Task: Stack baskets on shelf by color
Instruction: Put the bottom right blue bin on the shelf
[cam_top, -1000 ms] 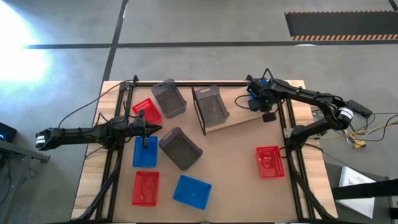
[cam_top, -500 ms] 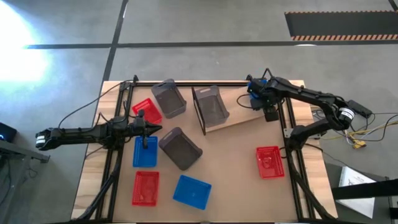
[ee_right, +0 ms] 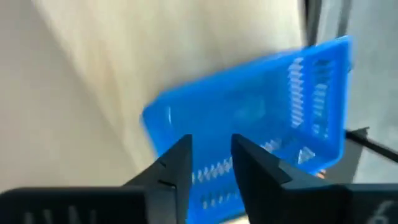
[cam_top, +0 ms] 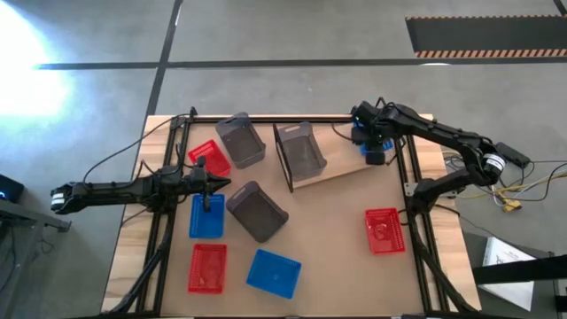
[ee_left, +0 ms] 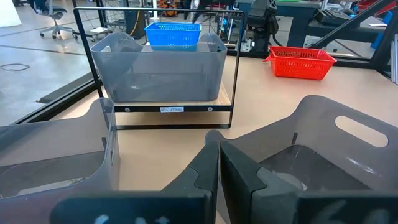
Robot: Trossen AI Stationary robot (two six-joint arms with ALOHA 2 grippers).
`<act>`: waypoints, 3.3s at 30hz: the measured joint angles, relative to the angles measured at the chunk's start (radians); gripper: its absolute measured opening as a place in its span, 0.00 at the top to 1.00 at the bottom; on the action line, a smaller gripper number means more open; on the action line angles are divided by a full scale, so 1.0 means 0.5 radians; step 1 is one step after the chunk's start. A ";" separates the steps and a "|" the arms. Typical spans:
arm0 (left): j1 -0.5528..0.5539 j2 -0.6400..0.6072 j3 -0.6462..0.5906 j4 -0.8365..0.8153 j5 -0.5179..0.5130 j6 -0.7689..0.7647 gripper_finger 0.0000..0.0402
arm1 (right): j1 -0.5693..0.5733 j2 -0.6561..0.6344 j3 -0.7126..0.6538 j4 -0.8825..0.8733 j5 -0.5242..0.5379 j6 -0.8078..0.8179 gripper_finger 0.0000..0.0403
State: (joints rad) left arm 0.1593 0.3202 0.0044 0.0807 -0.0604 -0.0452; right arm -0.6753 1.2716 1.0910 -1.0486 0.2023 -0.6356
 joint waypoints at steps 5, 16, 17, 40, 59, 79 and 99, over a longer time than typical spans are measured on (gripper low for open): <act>0.000 0.000 0.000 0.000 0.001 0.000 1.00 | -0.043 0.002 -0.087 0.064 -0.143 0.038 0.94; 0.000 0.000 0.000 0.000 0.001 0.000 1.00 | -0.056 0.001 -0.154 -0.160 -0.151 0.189 0.97; 0.001 0.000 0.000 0.000 0.001 0.000 1.00 | -0.056 0.000 -0.154 -0.197 -0.150 0.202 0.97; 0.001 0.000 0.000 0.000 0.000 0.000 1.00 | -0.055 -0.006 0.181 -0.645 -0.142 -0.087 0.87; 0.001 0.000 0.000 0.000 0.000 0.000 1.00 | -0.046 -0.013 -0.210 -0.226 -0.039 -0.160 0.91; 0.000 0.000 0.000 0.000 0.001 -0.001 1.00 | 0.125 -0.013 -0.169 -0.247 -0.143 -0.164 0.97; 0.001 0.000 0.000 0.000 0.001 0.000 1.00 | 0.125 -0.013 -0.195 -0.298 -0.141 -0.438 0.97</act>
State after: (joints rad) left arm 0.1596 0.3202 0.0044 0.0807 -0.0601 -0.0452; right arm -0.6128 1.2652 0.9936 -1.1974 0.1320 -0.8547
